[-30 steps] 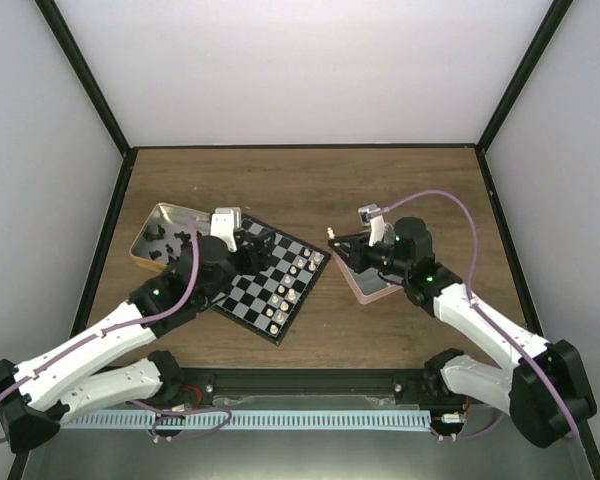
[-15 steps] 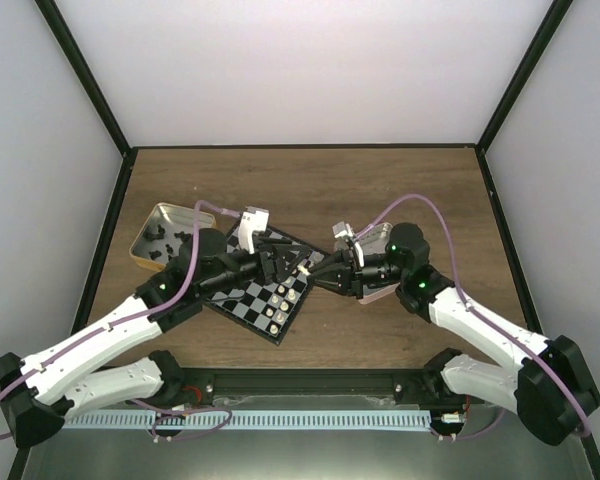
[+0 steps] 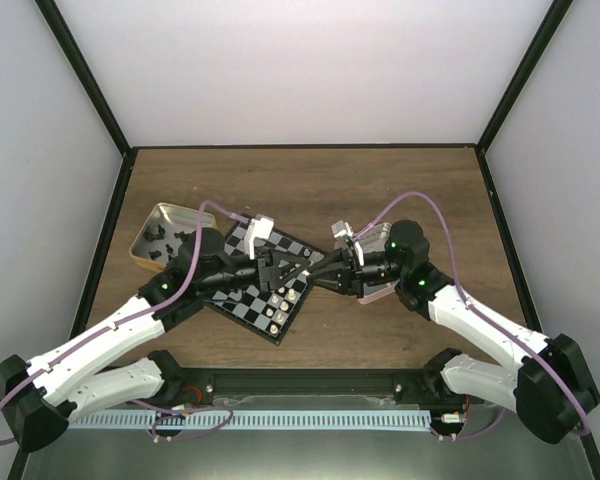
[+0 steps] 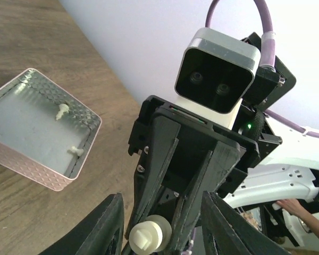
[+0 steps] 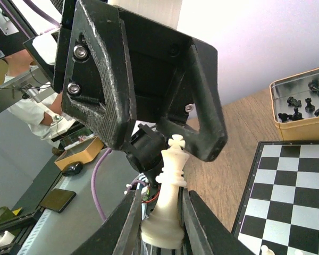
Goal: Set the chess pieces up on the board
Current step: Place the chess piece on the chessboard.
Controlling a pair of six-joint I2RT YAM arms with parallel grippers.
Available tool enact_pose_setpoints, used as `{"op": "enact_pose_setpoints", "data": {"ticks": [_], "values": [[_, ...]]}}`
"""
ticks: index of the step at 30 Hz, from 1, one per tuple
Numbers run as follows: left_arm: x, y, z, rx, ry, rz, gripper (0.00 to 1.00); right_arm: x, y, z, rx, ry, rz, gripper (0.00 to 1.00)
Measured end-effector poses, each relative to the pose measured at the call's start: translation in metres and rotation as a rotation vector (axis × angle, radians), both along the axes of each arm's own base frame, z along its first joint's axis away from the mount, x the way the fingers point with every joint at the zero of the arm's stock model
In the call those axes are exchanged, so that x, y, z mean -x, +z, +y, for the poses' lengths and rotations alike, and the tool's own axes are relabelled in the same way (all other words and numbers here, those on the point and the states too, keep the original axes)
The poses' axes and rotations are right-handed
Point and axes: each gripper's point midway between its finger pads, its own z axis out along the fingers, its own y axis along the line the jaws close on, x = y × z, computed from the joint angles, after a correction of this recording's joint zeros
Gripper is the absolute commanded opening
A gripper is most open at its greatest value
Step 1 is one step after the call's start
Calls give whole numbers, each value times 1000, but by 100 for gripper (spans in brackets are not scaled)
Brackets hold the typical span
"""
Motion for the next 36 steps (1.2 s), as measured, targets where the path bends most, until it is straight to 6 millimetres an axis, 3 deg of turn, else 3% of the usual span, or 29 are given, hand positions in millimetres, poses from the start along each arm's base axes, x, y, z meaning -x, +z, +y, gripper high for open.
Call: {"op": "enact_pose_setpoints", "data": {"ticks": [4, 10, 16, 19, 27, 30, 34, 36], "values": [[3, 0, 0, 5, -29, 6, 29, 0, 2, 0, -2, 2, -7, 15], [2, -2, 2, 0, -31, 13, 23, -1, 3, 2, -1, 10, -7, 15], [2, -5, 2, -6, -36, 25, 36, -3, 1, 4, 6, 9, 3, 14], [3, -10, 0, -19, -52, 32, 36, -6, -2, 5, 12, 1, 11, 14], [3, -20, 1, -52, -55, 42, 11, -7, -3, 6, 15, -2, 14, 16], [2, -20, 2, -54, -53, 38, 10, -8, -4, 6, 18, -6, 6, 26], [-3, -27, 5, -85, -19, 26, 9, -15, -11, 6, 44, -50, 17, 58], [-8, -33, 9, -118, 22, 17, 8, -22, -18, 7, 70, -90, 42, 67]]}}
